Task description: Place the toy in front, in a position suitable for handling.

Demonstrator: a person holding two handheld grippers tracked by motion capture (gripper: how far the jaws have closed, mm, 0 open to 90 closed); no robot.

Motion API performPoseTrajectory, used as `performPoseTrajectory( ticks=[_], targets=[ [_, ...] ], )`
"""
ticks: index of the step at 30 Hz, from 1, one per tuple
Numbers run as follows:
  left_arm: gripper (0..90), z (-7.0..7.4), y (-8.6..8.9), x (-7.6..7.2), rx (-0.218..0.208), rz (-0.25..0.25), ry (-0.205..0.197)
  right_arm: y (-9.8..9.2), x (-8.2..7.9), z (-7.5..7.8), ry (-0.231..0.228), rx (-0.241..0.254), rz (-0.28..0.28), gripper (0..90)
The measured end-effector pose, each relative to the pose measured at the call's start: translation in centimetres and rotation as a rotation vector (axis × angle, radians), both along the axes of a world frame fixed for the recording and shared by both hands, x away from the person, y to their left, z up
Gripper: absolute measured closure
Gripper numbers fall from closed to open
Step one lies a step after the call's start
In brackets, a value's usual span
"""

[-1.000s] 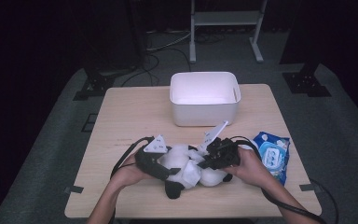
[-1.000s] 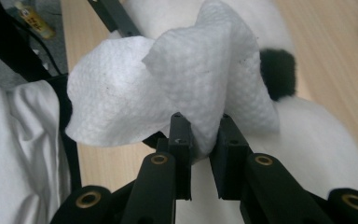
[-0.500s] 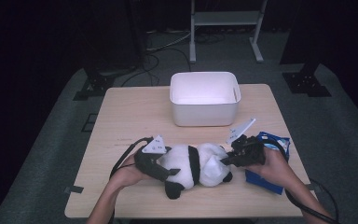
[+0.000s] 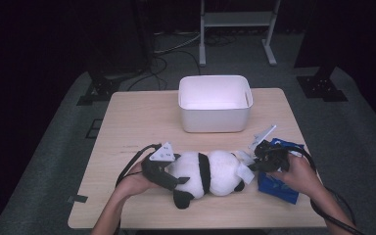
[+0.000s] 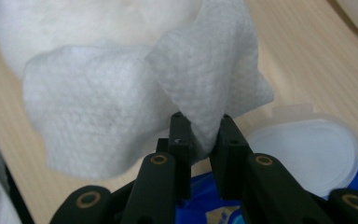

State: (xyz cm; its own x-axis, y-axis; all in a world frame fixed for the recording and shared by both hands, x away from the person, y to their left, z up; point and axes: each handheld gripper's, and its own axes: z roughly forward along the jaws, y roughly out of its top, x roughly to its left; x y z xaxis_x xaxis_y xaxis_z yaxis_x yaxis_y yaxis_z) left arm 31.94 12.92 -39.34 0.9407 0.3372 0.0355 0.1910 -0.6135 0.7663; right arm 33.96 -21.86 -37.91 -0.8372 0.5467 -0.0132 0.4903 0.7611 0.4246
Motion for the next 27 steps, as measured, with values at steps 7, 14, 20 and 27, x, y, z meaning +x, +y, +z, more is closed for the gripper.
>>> performPoseTrajectory(
  ticks=[7,14,20,27],
  targets=[
    [17.4,-0.1,-0.1,-0.1,-0.016,-0.009,-0.005,2.0,1.1,1.4,-0.037,0.047,0.019,78.4],
    [17.4,-0.2,-0.3,-0.2,-0.014,-0.016,-0.009,4.2,1.6,2.4,-0.075,0.064,0.059,78.4],
    [17.4,-0.2,-0.8,-0.4,-0.013,-0.032,-0.017,6.5,1.4,2.7,-0.082,0.087,0.114,78.3],
    [17.4,-0.3,-1.2,-0.6,-0.025,-0.04,-0.015,8.5,1.3,2.4,-0.047,0.145,0.165,78.1]
  ],
)
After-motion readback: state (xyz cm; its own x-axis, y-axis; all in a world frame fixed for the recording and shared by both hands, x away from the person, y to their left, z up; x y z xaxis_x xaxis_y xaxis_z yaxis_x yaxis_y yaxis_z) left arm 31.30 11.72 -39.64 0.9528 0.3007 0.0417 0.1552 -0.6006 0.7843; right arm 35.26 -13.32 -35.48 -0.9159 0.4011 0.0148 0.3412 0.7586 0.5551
